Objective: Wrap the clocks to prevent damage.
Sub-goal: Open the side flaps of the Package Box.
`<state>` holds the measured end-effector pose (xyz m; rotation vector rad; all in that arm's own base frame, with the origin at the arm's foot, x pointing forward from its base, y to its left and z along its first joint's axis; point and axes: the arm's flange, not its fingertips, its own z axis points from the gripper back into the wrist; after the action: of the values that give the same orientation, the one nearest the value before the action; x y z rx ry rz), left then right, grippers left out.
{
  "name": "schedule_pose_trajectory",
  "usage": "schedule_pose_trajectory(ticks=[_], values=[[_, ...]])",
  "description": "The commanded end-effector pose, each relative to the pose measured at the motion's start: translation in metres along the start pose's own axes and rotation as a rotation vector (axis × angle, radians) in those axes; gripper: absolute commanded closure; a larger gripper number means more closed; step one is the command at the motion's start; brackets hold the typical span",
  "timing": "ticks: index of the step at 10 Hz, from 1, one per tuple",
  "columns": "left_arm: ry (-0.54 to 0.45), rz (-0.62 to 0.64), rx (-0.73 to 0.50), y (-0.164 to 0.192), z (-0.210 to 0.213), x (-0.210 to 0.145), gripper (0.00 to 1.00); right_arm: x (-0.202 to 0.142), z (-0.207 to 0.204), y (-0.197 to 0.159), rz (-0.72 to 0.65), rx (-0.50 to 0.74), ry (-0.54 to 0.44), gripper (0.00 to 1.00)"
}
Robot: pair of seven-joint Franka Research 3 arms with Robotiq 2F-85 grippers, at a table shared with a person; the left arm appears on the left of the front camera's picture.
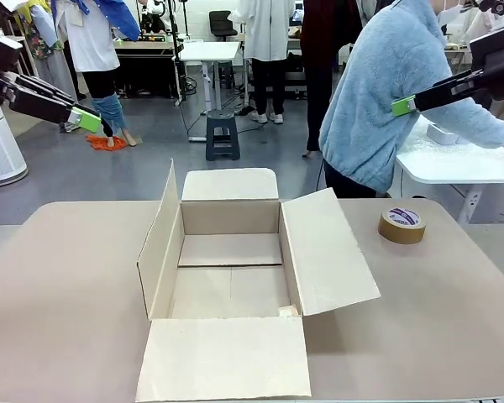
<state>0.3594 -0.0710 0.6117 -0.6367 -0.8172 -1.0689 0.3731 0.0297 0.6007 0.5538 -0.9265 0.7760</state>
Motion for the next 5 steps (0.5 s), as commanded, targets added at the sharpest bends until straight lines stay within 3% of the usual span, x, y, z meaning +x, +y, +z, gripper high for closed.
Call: schedule_pose_trajectory(ticks=[1, 5], values=[[0.007, -0.014, -0.01, 0.0037, 0.0016, 0.0022, 1.0, -0.0035, -0.0031, 0.0008, -0.002, 0.016, -0.015, 1.0], [0.01, -0.013, -0.012, 0.0039, 0.0009, 0.0029, 1.0, -0.0038, -0.0088, 0.001, -0.008, -0.015, 0.01, 1.0]])
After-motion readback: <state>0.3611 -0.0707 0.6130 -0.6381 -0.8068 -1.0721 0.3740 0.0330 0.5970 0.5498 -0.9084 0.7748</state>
